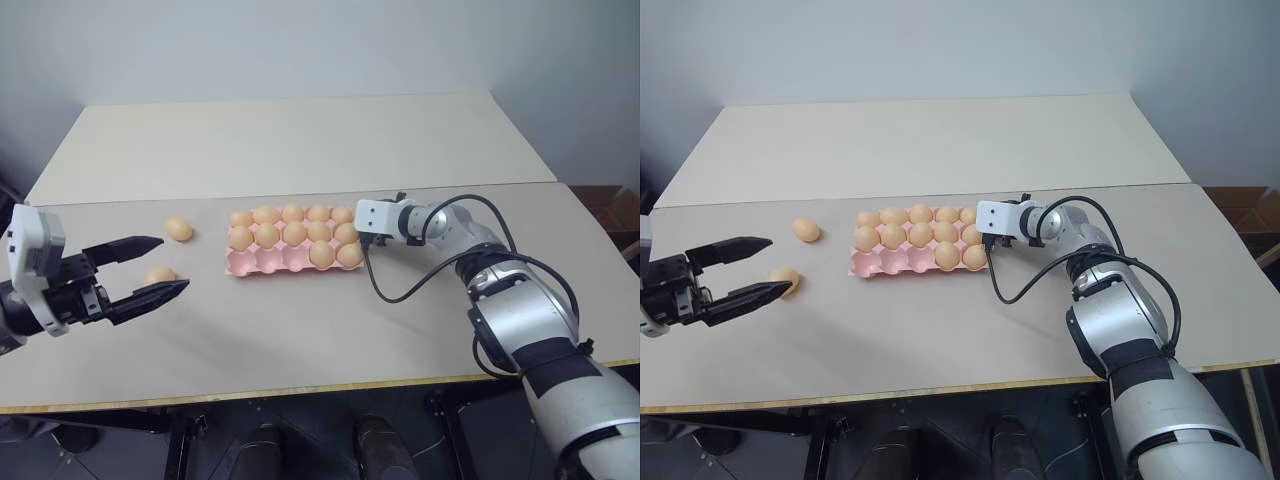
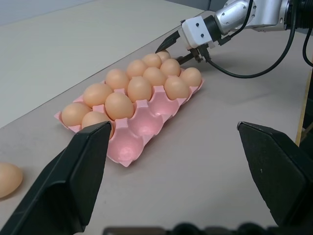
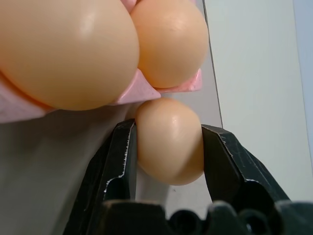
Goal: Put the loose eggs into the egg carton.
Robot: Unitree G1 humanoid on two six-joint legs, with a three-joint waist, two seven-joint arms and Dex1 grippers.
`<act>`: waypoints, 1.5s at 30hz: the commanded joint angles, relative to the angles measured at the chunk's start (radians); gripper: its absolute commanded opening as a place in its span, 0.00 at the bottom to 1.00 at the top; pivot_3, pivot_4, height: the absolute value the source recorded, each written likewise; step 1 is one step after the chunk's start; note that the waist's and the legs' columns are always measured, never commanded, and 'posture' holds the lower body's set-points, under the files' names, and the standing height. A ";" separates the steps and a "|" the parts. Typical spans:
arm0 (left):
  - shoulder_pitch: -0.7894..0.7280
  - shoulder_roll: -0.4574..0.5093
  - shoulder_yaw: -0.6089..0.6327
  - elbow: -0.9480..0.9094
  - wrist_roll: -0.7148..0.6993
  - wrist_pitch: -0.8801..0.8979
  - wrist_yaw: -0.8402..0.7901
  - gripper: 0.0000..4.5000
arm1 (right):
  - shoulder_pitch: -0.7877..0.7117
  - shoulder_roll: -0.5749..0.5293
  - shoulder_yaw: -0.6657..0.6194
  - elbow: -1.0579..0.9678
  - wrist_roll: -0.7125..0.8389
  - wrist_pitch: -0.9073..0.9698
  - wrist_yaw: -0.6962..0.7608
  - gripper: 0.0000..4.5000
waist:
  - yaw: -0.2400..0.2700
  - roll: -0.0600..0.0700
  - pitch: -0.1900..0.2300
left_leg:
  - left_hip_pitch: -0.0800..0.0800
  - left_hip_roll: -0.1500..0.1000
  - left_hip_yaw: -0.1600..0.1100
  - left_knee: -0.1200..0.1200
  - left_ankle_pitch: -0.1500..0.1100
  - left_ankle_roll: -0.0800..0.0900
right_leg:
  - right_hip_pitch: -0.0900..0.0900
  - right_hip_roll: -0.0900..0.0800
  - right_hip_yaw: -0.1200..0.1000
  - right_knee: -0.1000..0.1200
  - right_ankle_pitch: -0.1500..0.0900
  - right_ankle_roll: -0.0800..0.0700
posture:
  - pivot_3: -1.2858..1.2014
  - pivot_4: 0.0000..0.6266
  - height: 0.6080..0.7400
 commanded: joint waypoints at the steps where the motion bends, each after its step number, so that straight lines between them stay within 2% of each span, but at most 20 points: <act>1: -0.026 0.018 0.008 0.002 -0.006 -0.005 0.002 1.00 | -0.055 -0.054 -0.003 -0.037 -0.011 -0.020 -0.012 0.39 | -0.001 0.000 0.000 | 0.000 0.000 0.000 0.000 0.000 0.000 | 0.000 0.000 0.000 0.000 0.000 0.000 | 0.52 0.24 1.00; 6: -0.069 0.026 -0.031 0.037 0.007 -0.010 -0.004 1.00 | -0.076 -0.135 -0.010 -0.094 -0.014 -0.081 0.001 0.39 | 0.002 0.001 0.000 | 0.000 -0.001 0.000 0.000 0.000 0.000 | 0.000 0.000 0.000 0.000 0.000 0.000 | 0.52 0.24 1.00; 9: -0.100 0.029 -0.056 0.066 0.016 -0.017 -0.012 1.00 | -0.068 -0.142 -0.071 -0.180 0.071 -0.103 0.061 0.39 | -0.006 0.001 0.000 | 0.000 0.000 0.000 0.000 0.000 0.000 | 0.000 0.000 0.000 0.000 0.000 0.000 | 0.52 0.24 1.00; 13: -0.131 0.023 -0.081 0.085 0.017 -0.013 -0.020 1.00 | 0.053 -0.080 -0.135 -0.488 0.265 -0.029 0.258 0.39 | -0.022 0.000 0.000 | 0.000 0.001 0.000 0.000 0.000 0.000 | 0.000 0.001 0.001 0.001 0.000 0.000 | 0.52 0.24 1.00; 18: -0.146 0.024 -0.096 0.094 0.025 -0.015 -0.022 1.00 | 0.248 0.022 -0.080 -0.889 0.323 0.134 0.345 0.39 | -0.018 0.001 0.000 | -0.001 0.002 -0.001 0.000 0.000 0.000 | -0.001 0.002 0.001 0.002 0.000 0.000 | 0.52 0.24 1.00; 23: -0.126 0.025 -0.077 0.084 0.025 -0.013 -0.024 1.00 | 0.314 0.109 -0.012 -0.970 0.278 0.234 0.332 0.39 | -0.014 0.001 0.000 | -0.001 0.000 -0.001 0.000 0.000 0.000 | -0.001 0.000 0.001 0.002 0.000 0.000 | 0.52 0.24 1.00; 27: -0.091 0.024 -0.044 0.066 0.020 -0.008 -0.023 1.00 | 0.327 0.123 0.018 -0.973 0.265 0.273 0.348 0.39 | -0.013 0.001 0.000 | 0.000 0.000 -0.001 0.000 0.000 0.000 | -0.001 0.001 0.000 0.002 0.000 0.000 | 0.52 0.24 1.00; 36: -0.079 0.020 -0.041 0.056 0.020 -0.015 -0.010 1.00 | 0.316 0.112 0.008 -0.996 0.262 0.335 0.347 1.00 | -0.013 0.001 0.000 | 0.000 0.001 -0.001 0.000 0.000 -0.001 | -0.002 0.001 0.001 0.001 0.000 0.000 | 0.52 0.24 1.00; 42: -0.107 0.024 -0.066 0.080 0.027 -0.022 -0.015 1.00 | 0.321 0.083 -0.073 -1.138 0.360 0.467 0.385 1.00 | -0.011 0.001 0.000 | -0.002 0.001 -0.001 0.000 0.000 -0.001 | -0.003 0.000 0.001 0.001 0.000 0.000 | 0.52 0.24 1.00; 45: -0.116 0.029 -0.071 0.099 0.039 -0.031 -0.027 1.00 | 0.345 0.015 -0.158 -1.251 0.468 0.577 0.445 1.00 | 0.000 0.001 0.000 | -0.002 0.000 -0.001 0.000 0.000 -0.001 | -0.003 0.000 0.001 0.001 0.000 0.000 | 0.52 0.24 1.00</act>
